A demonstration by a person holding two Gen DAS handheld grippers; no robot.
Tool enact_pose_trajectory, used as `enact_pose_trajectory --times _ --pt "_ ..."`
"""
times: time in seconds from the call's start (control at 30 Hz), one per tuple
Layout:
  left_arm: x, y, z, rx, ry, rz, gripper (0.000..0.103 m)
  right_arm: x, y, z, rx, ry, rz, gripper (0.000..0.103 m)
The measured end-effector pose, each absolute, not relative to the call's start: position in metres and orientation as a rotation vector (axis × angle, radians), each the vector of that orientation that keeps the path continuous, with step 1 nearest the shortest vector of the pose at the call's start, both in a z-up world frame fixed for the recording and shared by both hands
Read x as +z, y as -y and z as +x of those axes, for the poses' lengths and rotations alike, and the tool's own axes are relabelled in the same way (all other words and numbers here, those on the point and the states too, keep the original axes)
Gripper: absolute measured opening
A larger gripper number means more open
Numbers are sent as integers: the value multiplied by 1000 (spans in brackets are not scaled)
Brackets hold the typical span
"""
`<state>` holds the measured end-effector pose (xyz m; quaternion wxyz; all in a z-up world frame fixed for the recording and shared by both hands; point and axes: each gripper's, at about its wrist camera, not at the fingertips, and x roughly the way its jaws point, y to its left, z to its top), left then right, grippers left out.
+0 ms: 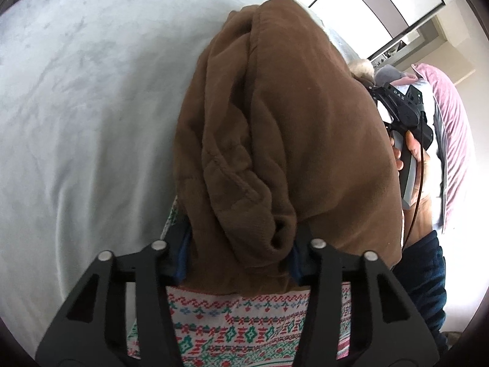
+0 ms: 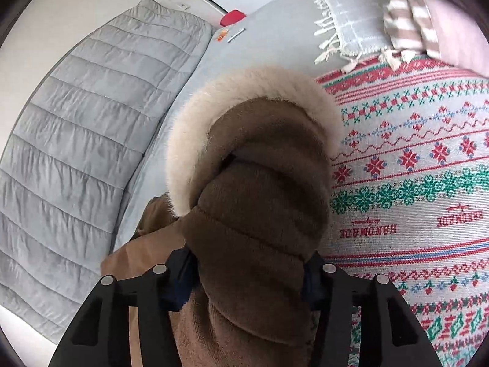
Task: Fold large clothes
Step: 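Grasp the coat bundle with the left tool while the right tool grasps the fur hood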
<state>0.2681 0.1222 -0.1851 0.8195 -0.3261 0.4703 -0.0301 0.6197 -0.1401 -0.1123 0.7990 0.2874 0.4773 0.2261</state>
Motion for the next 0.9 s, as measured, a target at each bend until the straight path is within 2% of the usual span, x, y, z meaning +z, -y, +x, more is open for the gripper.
enact_pose_trajectory --times 0.07,0.27,0.6,0.9 --pt "-181 -124 266 -64 -989 -689 43 -107 138 618 472 -1015 601 52" --pt "-173 -123 264 -58 -964 -655 38 -83 130 612 476 -963 540 48" --pt "-147 -140 245 -66 -838 -712 36 -4 104 571 500 -850 401 44" --pt "-105 -205 171 4 -676 -740 35 51 40 529 621 -783 364 43"
